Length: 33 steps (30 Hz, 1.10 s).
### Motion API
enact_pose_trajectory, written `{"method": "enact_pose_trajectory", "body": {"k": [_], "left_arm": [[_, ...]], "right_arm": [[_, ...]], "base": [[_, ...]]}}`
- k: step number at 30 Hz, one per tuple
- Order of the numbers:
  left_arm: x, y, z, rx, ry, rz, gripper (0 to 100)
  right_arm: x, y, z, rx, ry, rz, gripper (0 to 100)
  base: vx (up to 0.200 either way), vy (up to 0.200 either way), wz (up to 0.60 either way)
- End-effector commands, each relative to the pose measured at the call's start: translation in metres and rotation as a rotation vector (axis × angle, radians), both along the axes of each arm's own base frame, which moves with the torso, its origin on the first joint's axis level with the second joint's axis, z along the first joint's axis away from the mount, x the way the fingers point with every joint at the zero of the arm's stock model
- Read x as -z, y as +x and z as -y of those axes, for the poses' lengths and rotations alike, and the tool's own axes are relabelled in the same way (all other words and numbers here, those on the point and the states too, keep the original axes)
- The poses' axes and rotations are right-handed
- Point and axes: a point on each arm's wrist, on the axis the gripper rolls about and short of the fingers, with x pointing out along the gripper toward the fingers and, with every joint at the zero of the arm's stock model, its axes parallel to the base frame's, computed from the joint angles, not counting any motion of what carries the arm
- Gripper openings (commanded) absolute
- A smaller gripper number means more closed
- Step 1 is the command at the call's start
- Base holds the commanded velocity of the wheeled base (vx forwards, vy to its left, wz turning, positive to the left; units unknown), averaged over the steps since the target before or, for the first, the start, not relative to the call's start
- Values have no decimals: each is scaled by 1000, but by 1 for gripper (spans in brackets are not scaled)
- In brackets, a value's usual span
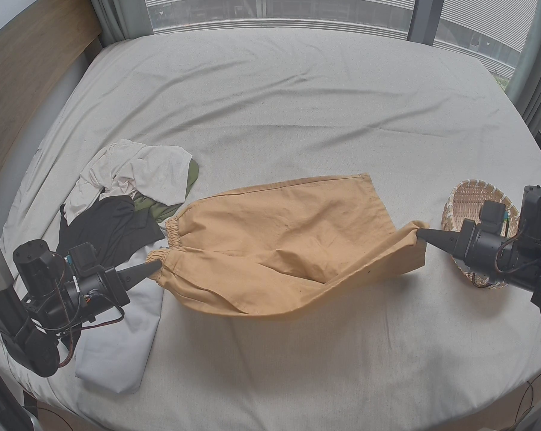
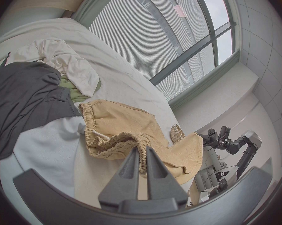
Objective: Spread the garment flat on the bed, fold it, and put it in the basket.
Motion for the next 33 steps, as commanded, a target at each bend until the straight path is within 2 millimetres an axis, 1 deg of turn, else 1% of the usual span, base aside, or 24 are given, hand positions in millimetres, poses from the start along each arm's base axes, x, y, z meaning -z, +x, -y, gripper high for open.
{"method": "enact_pose_trajectory", "body": {"k": [1,6,15,22,25,33], "left_arm": [[-5,0,-1,-24,-19,2,0],[-12,-1,1,-49,-63,-2,0],[-12,0,1,-58,-85,-23,0],[-12,0,1,-59,-85,-23,0],[-10,0,1,-58,-84,-32,0],[-3,5,1,-62,-82,-57,0]], "right_arm": [[-1,5,6,-3,11,3,0],[0,10,11,-4,16,4,0],[-4,18,17,13,26,55,0],[-2,28,14,6,34,100,0],[0,37,12,7,53,128,0],[1,47,10,6,59,144,0]], "base": [[0,0,0],[0,0,0],[0,0,0],[0,0,0],[0,0,0],[0,0,0]]}}
